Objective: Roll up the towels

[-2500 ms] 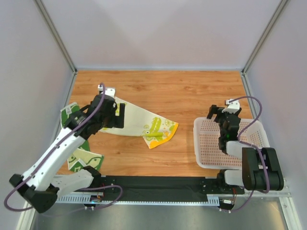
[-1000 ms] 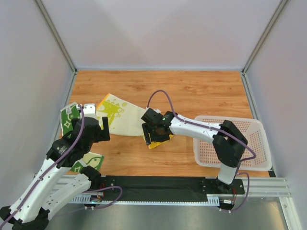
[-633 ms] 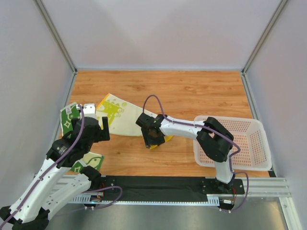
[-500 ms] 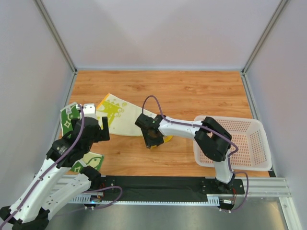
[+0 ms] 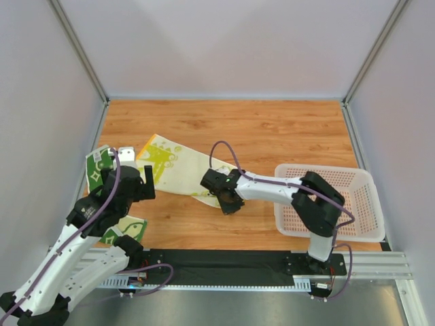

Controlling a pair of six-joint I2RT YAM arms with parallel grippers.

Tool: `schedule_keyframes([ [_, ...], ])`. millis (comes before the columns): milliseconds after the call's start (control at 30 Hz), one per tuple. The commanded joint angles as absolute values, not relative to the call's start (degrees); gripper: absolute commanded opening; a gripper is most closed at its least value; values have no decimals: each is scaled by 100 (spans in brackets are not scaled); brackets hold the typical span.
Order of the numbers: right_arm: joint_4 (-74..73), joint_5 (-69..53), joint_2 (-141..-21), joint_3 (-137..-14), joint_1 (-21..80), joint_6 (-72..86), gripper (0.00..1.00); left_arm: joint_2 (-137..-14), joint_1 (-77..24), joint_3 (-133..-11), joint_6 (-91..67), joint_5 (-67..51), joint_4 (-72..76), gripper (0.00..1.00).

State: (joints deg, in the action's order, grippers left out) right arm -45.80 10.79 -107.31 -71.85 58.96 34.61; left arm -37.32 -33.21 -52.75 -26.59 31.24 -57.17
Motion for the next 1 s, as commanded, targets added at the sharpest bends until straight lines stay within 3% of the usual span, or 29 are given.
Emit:
schedule_keyframes([
  [0, -5457, 1608, -9495, -6769, 5924, 3287, 0, -3797, -3278, -5317, -2672, 3226, -5634, 100],
  [67, -5894, 1652, -8837, -6470, 5924, 3261, 1, -3954, -3278, -5370, -2716, 3252, -5643, 100],
  [167, -6457, 1652, -8317, -6276, 5924, 3339, 21, -4357, -3270, -5563, -2768, 3270, -5573, 100],
  [200, -6538, 1644, -8210, -6223, 5924, 3436, 34, -4499, -3261, -5711, -2734, 3252, -5468, 100],
  [233, -6591, 1635, -8122, -6205, 5924, 3471, 67, -4648, -3226, -5791, -2690, 3208, -5415, 100],
  [300, -6671, 1678, -7850, -6231, 5924, 3568, 88, -5122, -3095, -6045, -2602, 3068, -5231, 100],
  [333, -6688, 1714, -7788, -6266, 5915, 3594, 91, -5289, -3015, -6134, -2575, 2980, -5177, 100],
  [500, -6434, 1389, -7568, -6600, 5486, 3472, 93, -6554, -2120, -6695, -2391, 1489, -4554, 99],
  [967, -6328, 941, -7462, -6935, 5063, 3138, 91, -10791, -879, -8972, -2004, 756, -4314, 87],
])
